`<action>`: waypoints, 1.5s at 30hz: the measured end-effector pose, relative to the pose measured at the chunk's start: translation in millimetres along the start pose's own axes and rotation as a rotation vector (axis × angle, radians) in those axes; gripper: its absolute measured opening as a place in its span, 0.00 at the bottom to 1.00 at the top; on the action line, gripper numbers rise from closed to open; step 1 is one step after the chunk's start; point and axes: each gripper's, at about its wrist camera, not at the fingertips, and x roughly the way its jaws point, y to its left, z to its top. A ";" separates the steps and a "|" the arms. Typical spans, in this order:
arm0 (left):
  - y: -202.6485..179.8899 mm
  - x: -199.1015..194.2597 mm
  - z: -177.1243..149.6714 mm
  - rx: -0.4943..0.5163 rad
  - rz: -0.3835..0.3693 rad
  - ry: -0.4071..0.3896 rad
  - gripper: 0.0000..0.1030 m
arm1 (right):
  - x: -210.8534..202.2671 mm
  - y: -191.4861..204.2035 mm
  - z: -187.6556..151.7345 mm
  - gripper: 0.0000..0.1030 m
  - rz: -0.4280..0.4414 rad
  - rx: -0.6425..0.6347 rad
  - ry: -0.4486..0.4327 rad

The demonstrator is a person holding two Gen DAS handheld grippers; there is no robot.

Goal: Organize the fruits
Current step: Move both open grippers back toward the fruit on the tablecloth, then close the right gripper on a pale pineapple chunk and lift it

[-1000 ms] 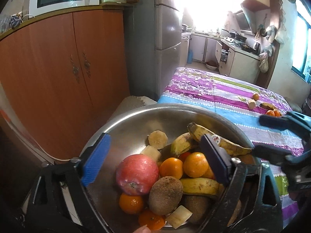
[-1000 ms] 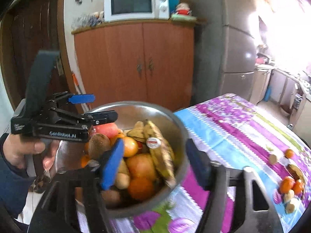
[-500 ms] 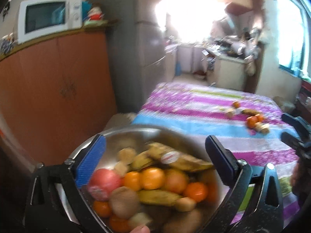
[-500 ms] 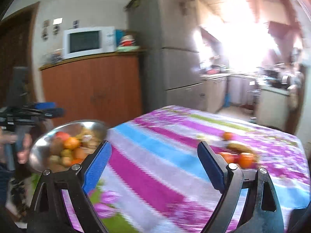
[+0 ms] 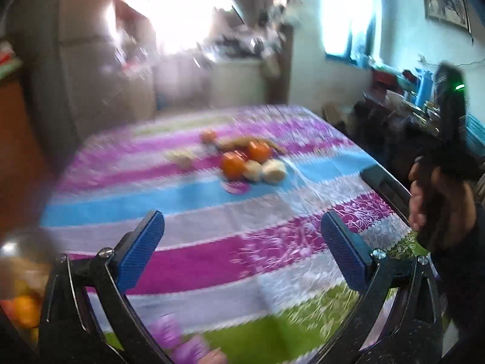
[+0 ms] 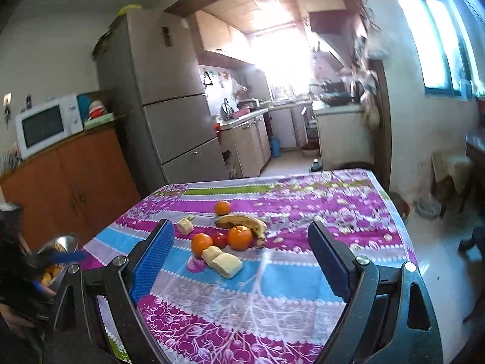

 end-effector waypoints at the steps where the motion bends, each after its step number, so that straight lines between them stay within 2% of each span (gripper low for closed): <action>1: 3.7 14.4 2.8 -0.026 -0.011 0.032 0.99 | 2.3 -3.9 0.4 0.86 0.017 0.007 0.020; 4: 11.0 41.1 8.7 -0.081 -0.027 0.070 0.98 | 24.5 4.3 -1.0 0.80 0.083 -0.066 0.155; 5: 13.5 45.1 8.3 -0.096 -0.034 0.068 0.98 | 36.3 9.3 -3.0 0.75 0.090 -0.128 0.209; 7: 16.7 48.5 6.9 -0.119 -0.017 0.054 0.98 | 54.5 14.3 -8.2 0.72 0.089 -0.187 0.276; 10: 28.8 50.5 -1.0 -0.170 -0.015 0.044 0.98 | 81.8 24.7 -13.7 0.68 0.130 -0.265 0.331; 13: 41.0 61.3 -10.1 -0.217 -0.020 0.068 0.98 | 115.0 44.7 -20.4 0.63 0.165 -0.371 0.398; 16: 50.0 62.5 -11.5 -0.242 -0.021 0.071 0.98 | 146.9 63.5 -23.6 0.63 0.203 -0.467 0.467; 19: 57.8 60.4 -13.1 -0.271 -0.028 0.056 0.99 | 177.2 76.5 -29.2 0.62 0.183 -0.547 0.524; 24: 59.4 65.3 -16.4 -0.279 -0.040 0.070 0.99 | 211.6 86.2 -42.4 0.61 0.155 -0.611 0.600; 27: 60.4 64.8 -17.3 -0.283 -0.041 0.068 0.99 | 218.8 84.5 -51.8 0.54 0.118 -0.627 0.642; 28: 60.3 64.5 -17.9 -0.287 -0.044 0.068 0.99 | 216.9 82.5 -50.7 0.48 0.104 -0.618 0.626; 29: 61.9 65.4 -17.3 -0.289 -0.046 0.069 0.99 | 215.9 80.5 -48.2 0.36 0.091 -0.604 0.614; 33: 63.5 65.8 -17.6 -0.284 -0.047 0.067 0.99 | 178.5 75.8 -27.2 0.35 0.116 -0.491 0.473; 37: 66.2 65.2 -17.4 -0.285 -0.050 0.068 0.98 | 111.0 70.2 -21.4 0.35 0.148 -0.420 0.347; 39: 64.2 66.3 -15.6 -0.280 -0.057 0.076 0.98 | 84.6 62.5 -22.9 0.35 0.132 -0.390 0.309; 42: 55.8 67.5 -6.6 -0.253 -0.060 0.077 0.98 | 52.4 37.1 -26.1 0.35 0.127 -0.272 0.254; 45: 44.5 71.8 9.0 -0.205 -0.045 0.071 0.97 | 39.5 14.5 -24.8 0.35 0.138 -0.149 0.235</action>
